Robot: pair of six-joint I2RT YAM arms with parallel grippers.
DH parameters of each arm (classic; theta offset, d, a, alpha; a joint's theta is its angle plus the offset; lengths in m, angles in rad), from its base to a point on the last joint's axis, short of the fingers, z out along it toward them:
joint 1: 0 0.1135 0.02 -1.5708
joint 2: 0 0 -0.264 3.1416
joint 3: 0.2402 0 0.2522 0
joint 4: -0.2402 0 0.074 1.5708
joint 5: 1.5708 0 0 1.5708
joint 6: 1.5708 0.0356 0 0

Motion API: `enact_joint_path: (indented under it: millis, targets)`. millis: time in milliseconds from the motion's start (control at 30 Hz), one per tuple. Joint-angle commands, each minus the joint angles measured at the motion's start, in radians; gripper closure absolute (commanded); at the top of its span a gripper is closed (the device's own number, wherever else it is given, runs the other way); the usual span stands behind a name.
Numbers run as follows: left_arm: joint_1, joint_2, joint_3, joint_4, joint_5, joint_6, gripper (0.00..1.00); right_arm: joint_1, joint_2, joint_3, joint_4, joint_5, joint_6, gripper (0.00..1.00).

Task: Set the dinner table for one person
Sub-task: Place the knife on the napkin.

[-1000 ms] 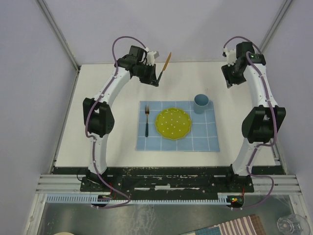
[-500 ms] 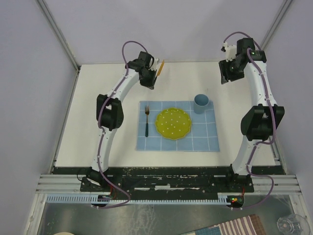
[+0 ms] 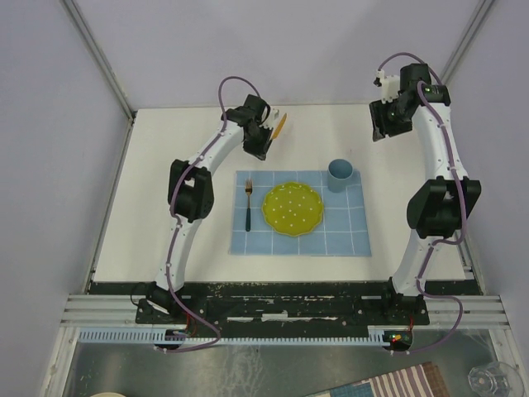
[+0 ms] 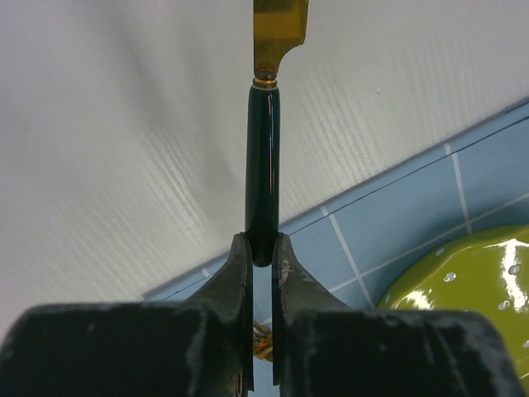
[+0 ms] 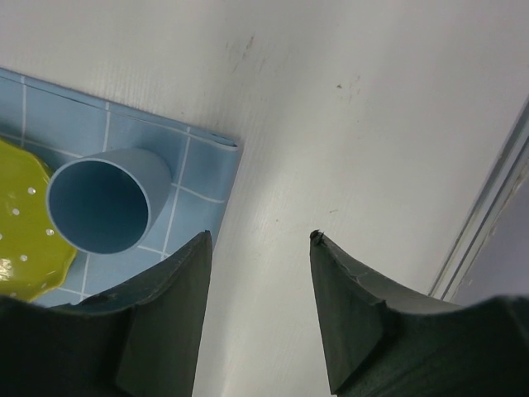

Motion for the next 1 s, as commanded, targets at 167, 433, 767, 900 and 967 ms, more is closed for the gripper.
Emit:
enact_joint_path:
  millis: [167, 433, 767, 900, 967]
  targets:
    - [-0.05, -0.271, -0.09, 0.07, 0.108, -0.023, 0.97, -0.046, -0.135, -0.175, 0.09, 0.257, -0.021, 0.41]
    - [-0.156, -0.377, -0.179, -0.043, 0.191, -0.087, 0.97, -0.189, -0.17, -0.23, 0.121, 0.312, 0.017, 0.41]
    - [-0.385, -0.506, -0.381, -0.075, 0.125, -0.054, 0.97, -0.236, -0.273, -0.313, 0.17, 0.268, 0.056, 0.41]
    - [-0.502, -0.576, -0.423, -0.037, 0.03, -0.037, 0.97, -0.249, -0.302, -0.293, 0.124, 0.246, 0.064, 0.41]
    - [-0.559, -0.58, -0.433, -0.035, 0.014, -0.033, 0.97, -0.252, -0.341, -0.31, 0.109, 0.23, 0.07, 0.41]
